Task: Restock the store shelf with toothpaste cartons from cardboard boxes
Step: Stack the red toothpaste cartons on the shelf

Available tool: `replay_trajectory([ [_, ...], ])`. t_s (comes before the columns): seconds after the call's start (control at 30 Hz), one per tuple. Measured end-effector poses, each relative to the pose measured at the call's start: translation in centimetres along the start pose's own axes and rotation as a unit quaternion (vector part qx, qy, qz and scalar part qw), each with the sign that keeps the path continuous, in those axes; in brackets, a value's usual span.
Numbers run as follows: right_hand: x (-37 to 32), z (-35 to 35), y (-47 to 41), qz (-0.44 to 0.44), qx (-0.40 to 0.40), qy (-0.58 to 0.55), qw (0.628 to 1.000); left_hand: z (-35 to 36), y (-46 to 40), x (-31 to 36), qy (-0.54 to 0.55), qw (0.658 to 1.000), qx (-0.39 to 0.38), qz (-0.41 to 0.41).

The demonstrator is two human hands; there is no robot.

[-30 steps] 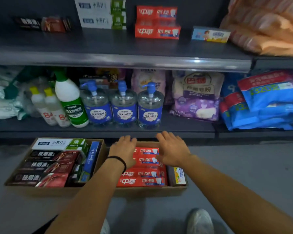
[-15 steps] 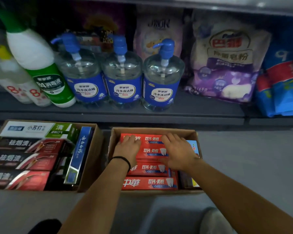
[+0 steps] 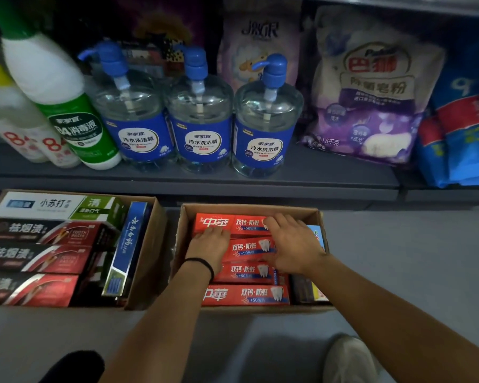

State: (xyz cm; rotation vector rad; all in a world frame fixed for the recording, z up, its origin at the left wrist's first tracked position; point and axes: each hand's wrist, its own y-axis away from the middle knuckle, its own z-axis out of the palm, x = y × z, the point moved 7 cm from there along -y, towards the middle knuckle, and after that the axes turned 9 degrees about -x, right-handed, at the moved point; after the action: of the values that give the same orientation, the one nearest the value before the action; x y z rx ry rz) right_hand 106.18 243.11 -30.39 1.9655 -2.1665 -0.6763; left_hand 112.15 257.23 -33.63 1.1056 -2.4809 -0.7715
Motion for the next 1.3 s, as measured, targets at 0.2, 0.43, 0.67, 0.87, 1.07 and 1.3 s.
replay_trajectory([
  [0.2, 0.5, -0.2, 0.4, 0.006, 0.000, -0.003, 1.000, 0.3, -0.2, 0.5, -0.008, 1.000, -0.029, -0.001],
  [0.43, 0.5, -3.7, 2.0, -0.010, 0.045, 0.021, 0.999, -4.8, 2.9, -1.3, -0.007, 1.000, 0.022, -0.001],
  [0.67, -0.8, -6.0, 3.1, -0.028, 0.076, 0.037, 0.996, -11.3, 8.5, -5.3, -0.011, 0.994, 0.091, -0.055],
  [0.87, -1.9, -4.1, 1.4, -0.018, 0.028, 0.034, 0.999, -12.6, 10.0, -7.2, -0.026, 0.992, 0.092, -0.087],
  [1.07, -2.3, -0.9, -1.7, -0.014, -0.005, 0.038, 0.999, -12.0, 8.0, -7.7, -0.021, 0.993, 0.092, -0.076],
  [1.3, -2.3, 0.8, -3.8, -0.007, 0.008, 0.031, 0.999, -11.5, 5.6, -7.9, -0.007, 0.994, 0.091, -0.065],
])
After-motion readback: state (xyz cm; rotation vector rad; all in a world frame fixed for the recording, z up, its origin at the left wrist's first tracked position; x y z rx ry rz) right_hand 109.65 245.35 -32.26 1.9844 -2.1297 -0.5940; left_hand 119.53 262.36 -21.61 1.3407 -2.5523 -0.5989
